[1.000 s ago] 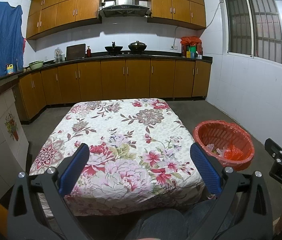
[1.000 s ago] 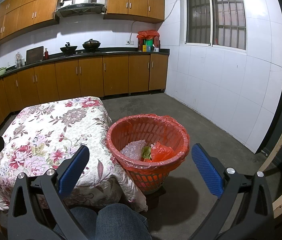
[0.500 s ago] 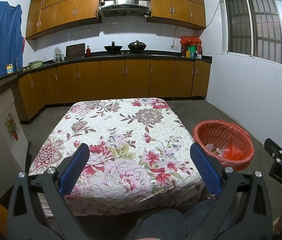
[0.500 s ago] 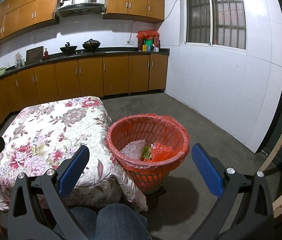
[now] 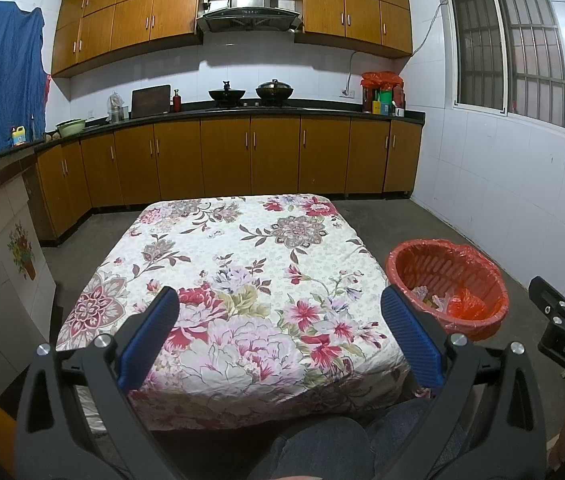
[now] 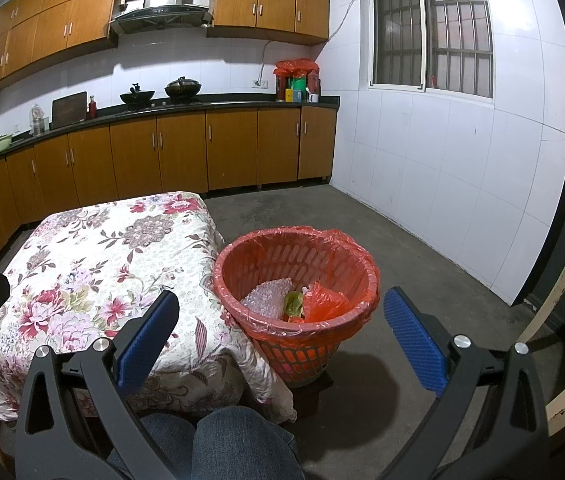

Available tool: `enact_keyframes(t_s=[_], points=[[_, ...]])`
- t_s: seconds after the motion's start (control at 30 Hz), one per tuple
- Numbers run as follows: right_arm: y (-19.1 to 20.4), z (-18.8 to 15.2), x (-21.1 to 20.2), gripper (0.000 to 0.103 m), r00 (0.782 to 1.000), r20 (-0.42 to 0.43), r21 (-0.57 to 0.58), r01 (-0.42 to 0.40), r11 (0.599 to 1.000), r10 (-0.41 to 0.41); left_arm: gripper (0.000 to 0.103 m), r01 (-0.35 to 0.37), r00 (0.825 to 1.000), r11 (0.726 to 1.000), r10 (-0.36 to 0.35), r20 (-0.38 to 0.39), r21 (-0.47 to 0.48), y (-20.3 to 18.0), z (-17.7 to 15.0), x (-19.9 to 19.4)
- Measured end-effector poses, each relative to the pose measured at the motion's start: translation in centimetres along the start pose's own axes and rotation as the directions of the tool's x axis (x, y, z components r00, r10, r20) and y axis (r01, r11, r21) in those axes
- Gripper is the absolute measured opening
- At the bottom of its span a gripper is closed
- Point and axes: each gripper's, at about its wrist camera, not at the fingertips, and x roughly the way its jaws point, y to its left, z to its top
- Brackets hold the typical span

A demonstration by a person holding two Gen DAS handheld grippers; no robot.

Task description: Collect trash

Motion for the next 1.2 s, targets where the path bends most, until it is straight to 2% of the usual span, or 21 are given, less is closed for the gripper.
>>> enact_keyframes(t_s=[1.2], points=[[-0.07,0.0,0.0,0.101,1.0,-0.004,0.003,-0.001,1.0,0.001,0.099,0.003,1.0,1.0,-0.003,-0.008,0.002,-0.46,-0.4,-0.04]])
